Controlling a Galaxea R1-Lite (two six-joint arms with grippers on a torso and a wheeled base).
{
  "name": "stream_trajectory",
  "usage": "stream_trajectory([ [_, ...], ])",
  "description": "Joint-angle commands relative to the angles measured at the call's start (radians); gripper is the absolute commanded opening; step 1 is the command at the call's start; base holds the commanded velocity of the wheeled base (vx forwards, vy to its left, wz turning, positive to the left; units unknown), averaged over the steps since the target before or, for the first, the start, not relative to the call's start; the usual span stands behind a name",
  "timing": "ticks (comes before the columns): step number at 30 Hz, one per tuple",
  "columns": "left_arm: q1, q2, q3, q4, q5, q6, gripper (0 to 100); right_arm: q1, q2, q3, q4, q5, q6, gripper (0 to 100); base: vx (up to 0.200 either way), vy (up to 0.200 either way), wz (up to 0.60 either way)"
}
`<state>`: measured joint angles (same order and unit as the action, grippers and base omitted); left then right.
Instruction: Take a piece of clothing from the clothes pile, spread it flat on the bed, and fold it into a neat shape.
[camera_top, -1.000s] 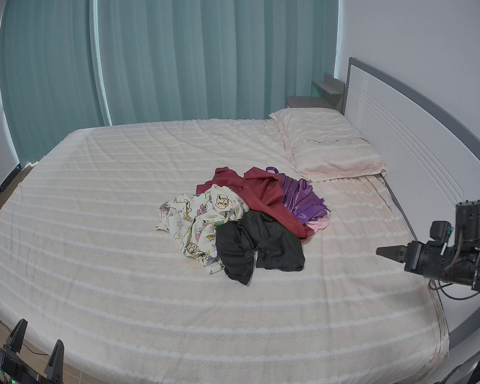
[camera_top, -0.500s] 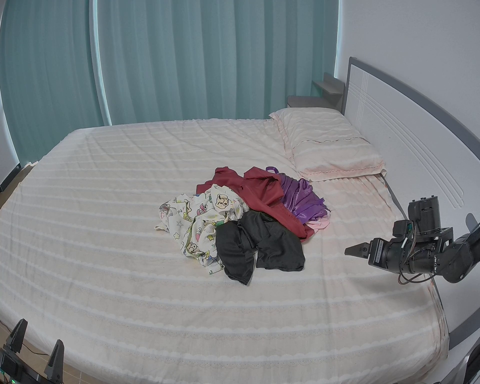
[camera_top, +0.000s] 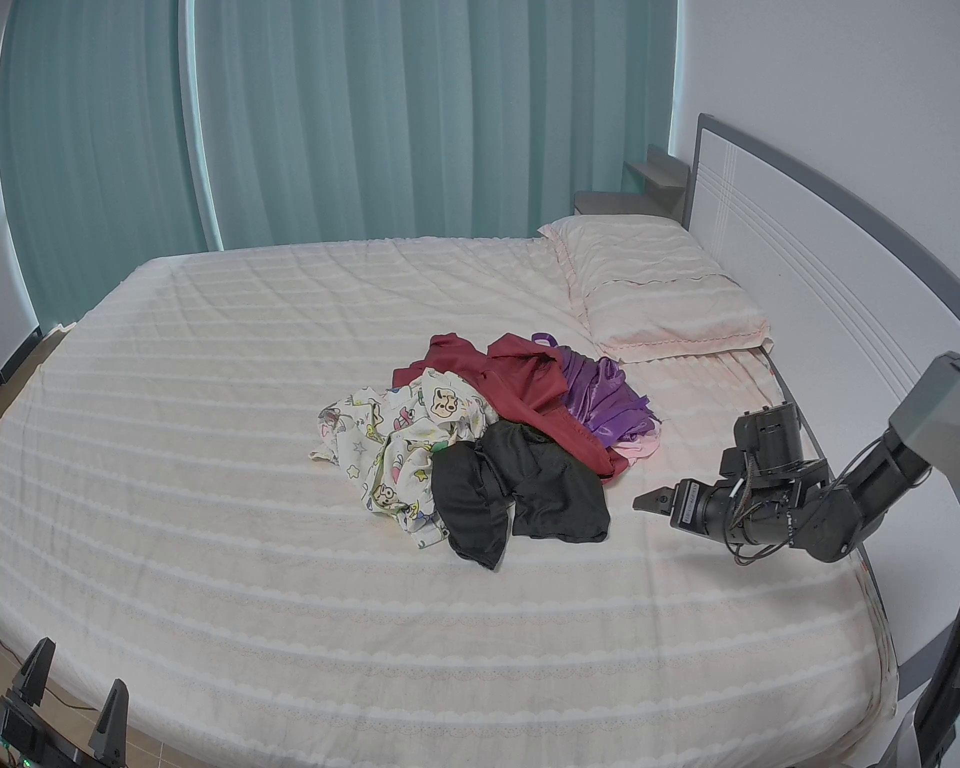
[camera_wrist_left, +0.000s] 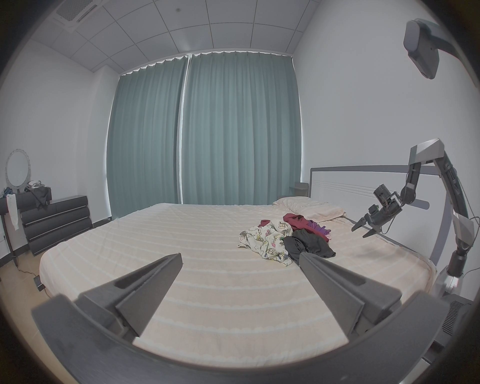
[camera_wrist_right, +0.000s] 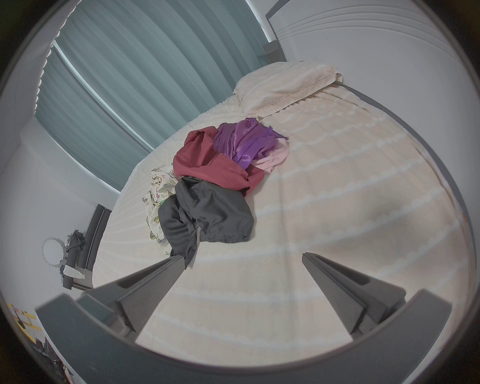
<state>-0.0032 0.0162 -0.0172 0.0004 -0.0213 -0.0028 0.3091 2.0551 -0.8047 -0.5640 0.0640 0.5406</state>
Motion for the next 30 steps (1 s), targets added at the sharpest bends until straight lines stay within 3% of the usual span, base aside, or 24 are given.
stream_trajectory([
  [1, 0.000, -0.016, 0.016, 0.000, 0.000, 0.000, 100, 0.021, 0.175, -0.036, -0.109, -0.004, -0.005, 100, 0.000, 0.000, 0.00],
  [18, 0.000, -0.016, 0.016, 0.000, 0.000, 0.000, 100, 0.067, 0.436, -0.330, -0.157, -0.058, -0.011, 100, 0.000, 0.000, 0.00],
  [30, 0.000, -0.016, 0.016, 0.000, 0.001, -0.002, 100, 0.059, 0.514, -0.495, -0.105, -0.047, -0.048, 100, 0.000, 0.000, 0.00],
])
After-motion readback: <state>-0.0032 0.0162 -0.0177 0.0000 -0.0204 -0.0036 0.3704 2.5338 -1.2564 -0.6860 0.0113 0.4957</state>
